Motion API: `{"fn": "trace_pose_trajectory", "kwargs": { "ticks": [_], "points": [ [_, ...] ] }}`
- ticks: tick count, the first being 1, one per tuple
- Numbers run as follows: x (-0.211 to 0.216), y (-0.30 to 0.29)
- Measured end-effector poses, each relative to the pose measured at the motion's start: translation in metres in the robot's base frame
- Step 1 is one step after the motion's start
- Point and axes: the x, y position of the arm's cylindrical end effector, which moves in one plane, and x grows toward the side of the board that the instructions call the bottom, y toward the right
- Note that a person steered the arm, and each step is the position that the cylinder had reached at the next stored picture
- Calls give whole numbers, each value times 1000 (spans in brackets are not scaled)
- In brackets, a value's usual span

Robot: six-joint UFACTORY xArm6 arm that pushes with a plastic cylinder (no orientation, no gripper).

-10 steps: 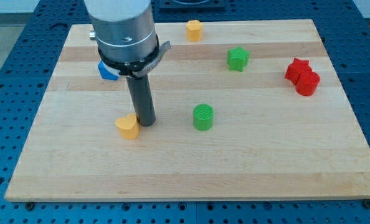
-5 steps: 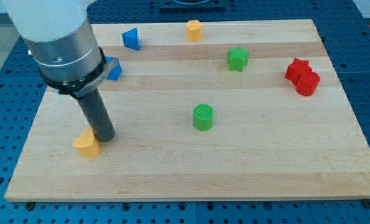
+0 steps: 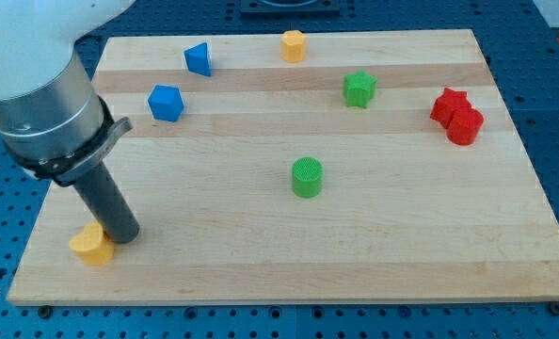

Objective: Slide the yellow heart to the bottom left of the board

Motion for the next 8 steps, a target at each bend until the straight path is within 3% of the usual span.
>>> {"fn": "trace_pose_trajectory", "kwargs": {
  "ticks": [5,7,8],
  "points": [
    [39,-27],
    [41,-37],
    [11,-43]
  ]
}}
